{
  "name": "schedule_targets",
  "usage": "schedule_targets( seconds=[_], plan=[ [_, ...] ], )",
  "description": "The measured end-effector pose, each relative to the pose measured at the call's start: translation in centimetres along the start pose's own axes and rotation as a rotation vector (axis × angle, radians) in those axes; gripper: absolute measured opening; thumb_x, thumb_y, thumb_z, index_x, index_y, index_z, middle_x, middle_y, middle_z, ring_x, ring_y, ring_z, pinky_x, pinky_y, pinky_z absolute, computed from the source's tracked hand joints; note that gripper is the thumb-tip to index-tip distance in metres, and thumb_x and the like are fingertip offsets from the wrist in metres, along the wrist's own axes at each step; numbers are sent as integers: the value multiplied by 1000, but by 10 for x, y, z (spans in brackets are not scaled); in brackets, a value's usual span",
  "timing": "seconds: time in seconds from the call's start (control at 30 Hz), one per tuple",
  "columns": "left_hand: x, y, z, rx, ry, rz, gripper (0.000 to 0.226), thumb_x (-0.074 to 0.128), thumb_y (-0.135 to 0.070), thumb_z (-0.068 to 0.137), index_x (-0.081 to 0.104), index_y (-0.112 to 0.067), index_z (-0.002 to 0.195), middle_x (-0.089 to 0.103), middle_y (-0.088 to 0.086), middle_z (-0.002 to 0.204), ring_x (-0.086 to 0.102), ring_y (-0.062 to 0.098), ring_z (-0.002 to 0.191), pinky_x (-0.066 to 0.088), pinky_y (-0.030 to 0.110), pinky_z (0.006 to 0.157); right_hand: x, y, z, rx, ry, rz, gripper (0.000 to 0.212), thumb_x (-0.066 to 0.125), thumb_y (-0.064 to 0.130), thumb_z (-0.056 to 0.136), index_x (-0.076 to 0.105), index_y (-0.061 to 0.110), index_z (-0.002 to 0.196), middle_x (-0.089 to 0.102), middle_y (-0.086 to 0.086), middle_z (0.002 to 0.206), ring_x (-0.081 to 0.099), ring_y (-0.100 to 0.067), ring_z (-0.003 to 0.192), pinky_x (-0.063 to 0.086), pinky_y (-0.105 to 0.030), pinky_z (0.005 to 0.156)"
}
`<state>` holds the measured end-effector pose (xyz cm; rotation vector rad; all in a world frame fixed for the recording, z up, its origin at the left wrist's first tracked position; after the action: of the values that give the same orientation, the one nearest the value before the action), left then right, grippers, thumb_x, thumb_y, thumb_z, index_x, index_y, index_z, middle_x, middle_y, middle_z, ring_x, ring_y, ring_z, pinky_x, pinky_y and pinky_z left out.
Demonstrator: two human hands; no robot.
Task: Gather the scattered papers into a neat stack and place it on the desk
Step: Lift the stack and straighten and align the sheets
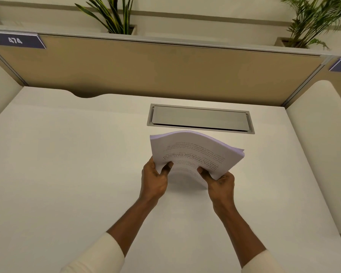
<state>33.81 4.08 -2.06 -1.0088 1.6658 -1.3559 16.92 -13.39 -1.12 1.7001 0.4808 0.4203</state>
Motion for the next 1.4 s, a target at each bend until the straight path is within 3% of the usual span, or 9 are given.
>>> schedule_targets(
  seconds=[0.37,0.6,0.7,0.83,0.9,1.0,1.2,1.3,1.4],
  plan=[
    [-1,3,1,1,7,70,32,76,-15,101,72,-29,129,80,-25,109,73,-5,104,59,8,77,-2,-6,2,18,-9,-13,37,91,11,87,84,47,93,86,14,101,80,-6,96,63,-42,92],
    [-10,-9,-1,40,121,227,34,77,-20,101,74,-25,134,81,-15,121,78,12,105,66,31,88,-7,-2,2,35,74,-85,27,93,18,85,84,41,96,85,19,101,80,-2,93,62,-17,74],
    [-16,-3,-4,-29,206,161,33,79,-20,99,76,-26,132,83,-13,121,82,13,104,68,39,89,-13,-5,0,79,131,-112,25,92,22,87,81,33,107,87,12,103,84,-11,90,66,-23,70],
    [-30,15,-9,-158,198,-3,32,83,-13,96,78,-25,125,85,-8,118,84,20,104,69,43,89,-22,-22,-6,232,221,-99,24,93,21,85,82,18,106,87,-3,107,85,-27,96,66,-45,89],
    [-36,23,-13,-200,158,-62,31,85,-10,94,79,-26,120,86,-7,116,84,20,103,69,40,87,-25,-31,-13,289,265,-81,23,95,20,83,83,17,103,87,-9,108,85,-33,99,66,-46,91],
    [-42,33,-19,-244,69,-122,31,84,-4,92,80,-27,113,86,-7,111,85,17,99,69,34,82,-24,-43,-29,376,282,7,31,96,22,79,86,22,108,86,-10,114,84,-31,104,67,-32,79],
    [-36,48,-36,-344,-80,-308,31,80,2,94,80,-25,108,87,-7,107,84,13,96,65,20,70,-2,-77,-69,545,155,380,42,93,21,71,85,9,110,84,-12,118,84,-22,93,66,-30,73],
    [-27,58,-50,-385,-114,-309,30,80,2,95,80,-23,110,87,-4,109,84,17,98,67,33,82,13,-80,-85,530,56,429,52,93,17,74,80,13,124,84,-8,122,84,-24,103,68,-34,76],
    [-20,68,-64,-421,-128,-316,31,80,0,95,79,-19,120,86,-1,114,83,25,105,65,46,96,16,-80,-90,457,-104,343,38,92,9,81,80,20,115,87,3,111,85,-17,97,68,-36,75]
  ],
)
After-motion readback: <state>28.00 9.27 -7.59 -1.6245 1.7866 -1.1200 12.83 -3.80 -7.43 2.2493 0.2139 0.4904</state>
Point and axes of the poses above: each hand's wrist, its own z-axis towards the middle knuckle, its own x-axis out of the palm, y = z × x, the point moved 8 cm from there along z, towards the middle knuckle
